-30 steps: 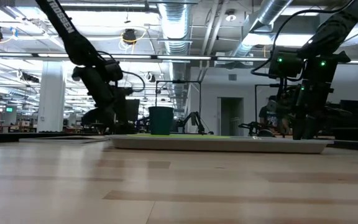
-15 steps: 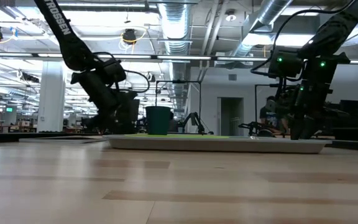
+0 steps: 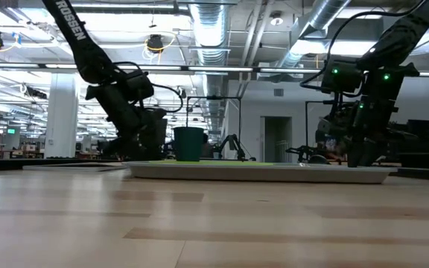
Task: Pick and place plate/cup/fork/spoon on tray
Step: Move the gray tray to the center of the table
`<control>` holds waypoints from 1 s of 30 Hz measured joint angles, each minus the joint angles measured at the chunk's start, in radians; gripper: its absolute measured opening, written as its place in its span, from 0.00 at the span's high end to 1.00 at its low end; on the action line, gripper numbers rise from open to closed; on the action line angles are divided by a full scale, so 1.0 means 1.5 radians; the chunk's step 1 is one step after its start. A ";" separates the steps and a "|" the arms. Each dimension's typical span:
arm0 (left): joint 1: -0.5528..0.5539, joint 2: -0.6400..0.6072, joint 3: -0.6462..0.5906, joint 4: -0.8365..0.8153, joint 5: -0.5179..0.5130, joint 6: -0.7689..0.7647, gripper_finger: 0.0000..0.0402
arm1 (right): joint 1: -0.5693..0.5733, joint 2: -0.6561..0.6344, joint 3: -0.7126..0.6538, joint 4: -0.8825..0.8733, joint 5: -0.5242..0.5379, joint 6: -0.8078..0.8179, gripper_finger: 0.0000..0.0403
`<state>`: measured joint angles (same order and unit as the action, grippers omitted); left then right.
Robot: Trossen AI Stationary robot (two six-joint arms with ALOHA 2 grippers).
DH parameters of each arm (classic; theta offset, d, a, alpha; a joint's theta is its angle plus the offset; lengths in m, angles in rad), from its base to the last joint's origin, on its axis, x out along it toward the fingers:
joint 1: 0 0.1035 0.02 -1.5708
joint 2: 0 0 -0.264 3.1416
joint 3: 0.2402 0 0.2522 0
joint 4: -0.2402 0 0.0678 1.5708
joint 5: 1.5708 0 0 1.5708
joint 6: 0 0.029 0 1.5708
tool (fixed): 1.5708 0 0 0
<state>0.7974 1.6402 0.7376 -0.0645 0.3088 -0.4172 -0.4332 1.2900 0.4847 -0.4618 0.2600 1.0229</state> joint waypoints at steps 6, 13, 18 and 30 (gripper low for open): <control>-0.012 0.000 0.000 -0.015 -0.038 -0.011 0.68 | 0.000 0.000 0.000 0.004 -0.002 -0.001 0.80; -0.013 -0.003 -0.036 0.052 -0.027 -0.061 0.93 | 0.000 0.000 0.000 0.005 -0.007 -0.002 0.80; -0.013 -0.004 -0.071 0.107 -0.022 -0.091 0.97 | 0.000 0.000 0.000 0.005 -0.011 -0.002 0.80; -0.013 -0.002 -0.092 0.146 -0.002 -0.118 0.98 | 0.000 -0.001 0.000 0.020 -0.021 0.000 0.82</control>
<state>0.7773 1.6371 0.5994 0.1543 0.3054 -0.5939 -0.4332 1.2888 0.4850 -0.4322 0.2279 1.0227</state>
